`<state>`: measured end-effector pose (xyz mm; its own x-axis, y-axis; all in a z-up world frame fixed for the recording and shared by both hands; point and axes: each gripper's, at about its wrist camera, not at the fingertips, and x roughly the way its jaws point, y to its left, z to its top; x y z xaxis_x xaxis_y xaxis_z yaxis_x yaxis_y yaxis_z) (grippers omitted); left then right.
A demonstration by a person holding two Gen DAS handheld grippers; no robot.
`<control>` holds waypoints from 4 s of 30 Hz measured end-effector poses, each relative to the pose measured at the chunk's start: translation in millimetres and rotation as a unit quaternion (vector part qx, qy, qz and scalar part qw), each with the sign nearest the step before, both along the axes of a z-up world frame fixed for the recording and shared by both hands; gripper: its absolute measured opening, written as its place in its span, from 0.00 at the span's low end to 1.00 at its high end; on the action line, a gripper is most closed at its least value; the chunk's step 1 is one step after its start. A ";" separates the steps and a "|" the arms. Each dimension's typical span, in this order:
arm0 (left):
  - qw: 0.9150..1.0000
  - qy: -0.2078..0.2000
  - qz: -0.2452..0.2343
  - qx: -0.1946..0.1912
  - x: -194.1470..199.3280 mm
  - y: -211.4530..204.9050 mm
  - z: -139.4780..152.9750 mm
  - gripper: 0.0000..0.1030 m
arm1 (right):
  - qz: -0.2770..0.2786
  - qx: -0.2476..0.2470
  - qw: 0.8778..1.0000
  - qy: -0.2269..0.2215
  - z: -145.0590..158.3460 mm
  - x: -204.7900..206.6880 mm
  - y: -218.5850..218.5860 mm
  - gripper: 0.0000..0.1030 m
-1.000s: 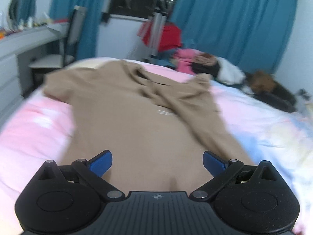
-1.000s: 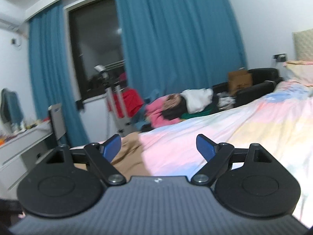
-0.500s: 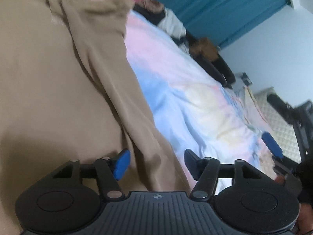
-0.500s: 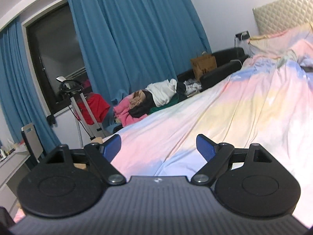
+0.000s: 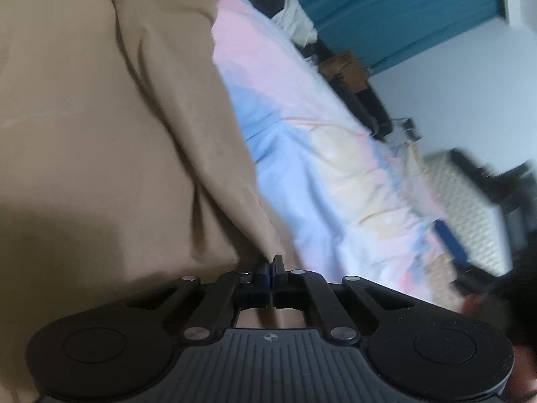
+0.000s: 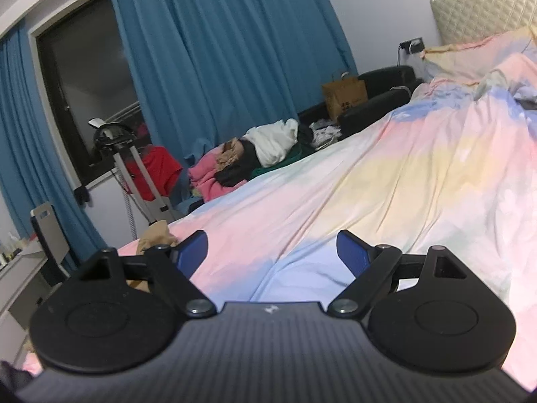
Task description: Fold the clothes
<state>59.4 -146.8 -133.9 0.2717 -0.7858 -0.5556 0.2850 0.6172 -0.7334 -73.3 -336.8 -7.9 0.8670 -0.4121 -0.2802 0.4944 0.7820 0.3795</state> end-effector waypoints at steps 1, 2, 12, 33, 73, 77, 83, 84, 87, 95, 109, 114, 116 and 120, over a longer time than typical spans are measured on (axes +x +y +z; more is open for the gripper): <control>1.000 -0.006 -0.001 -0.004 -0.8 5.1 7.7 0.01 | -0.001 -0.008 1.000 0.000 0.6 -0.4 2.5 0.83; 1.000 -0.009 -0.002 -0.009 -1.5 10.9 15.4 0.01 | 0.002 -0.015 1.000 0.001 1.5 0.2 5.0 0.83; 0.999 0.030 0.030 -0.001 16.8 109.0 39.9 0.01 | 0.054 -0.020 0.997 0.047 -2.9 18.5 17.0 0.83; 0.993 -0.025 0.047 0.101 40.1 168.4 36.8 0.48 | 0.206 -0.001 0.971 0.124 -19.2 53.2 85.3 0.83; 0.945 -0.133 0.112 0.275 220.0 40.5 34.1 0.48 | 0.175 0.082 0.971 0.139 -71.9 118.0 56.3 0.83; 0.965 -0.088 0.093 0.228 152.0 71.1 37.6 0.55 | 0.190 0.086 0.969 0.135 -68.5 115.7 57.5 0.83; 0.985 -0.023 0.082 0.149 44.9 109.2 30.3 0.58 | 0.226 0.143 0.955 0.126 -68.4 97.7 46.0 0.82; 0.987 -0.011 0.084 0.134 32.8 113.9 26.4 0.58 | 0.225 0.152 0.954 0.128 -68.3 93.1 43.4 0.82; 0.990 0.016 0.084 0.108 11.3 120.4 13.6 0.58 | 0.222 0.185 0.949 0.126 -67.4 78.0 36.1 0.81; 0.994 0.050 0.068 0.067 -5.3 125.2 -13.3 0.56 | 0.226 0.203 0.939 0.162 -69.6 49.8 44.7 0.79; 1.000 0.028 0.010 -0.003 -21.9 152.4 11.8 0.02 | 0.333 0.059 0.897 0.286 -53.5 51.3 118.3 0.10; 0.999 0.029 -0.008 0.016 -38.0 169.6 13.9 0.01 | 0.350 0.027 0.880 0.320 -43.8 35.0 128.3 0.08; 0.999 0.034 -0.004 0.040 -37.4 168.4 7.6 0.01 | 0.351 0.030 0.875 0.331 -49.9 35.0 129.7 0.08; 0.994 0.024 -0.010 0.104 -35.4 157.5 -2.4 0.01 | 0.345 0.028 0.872 0.347 -58.4 39.8 132.0 0.08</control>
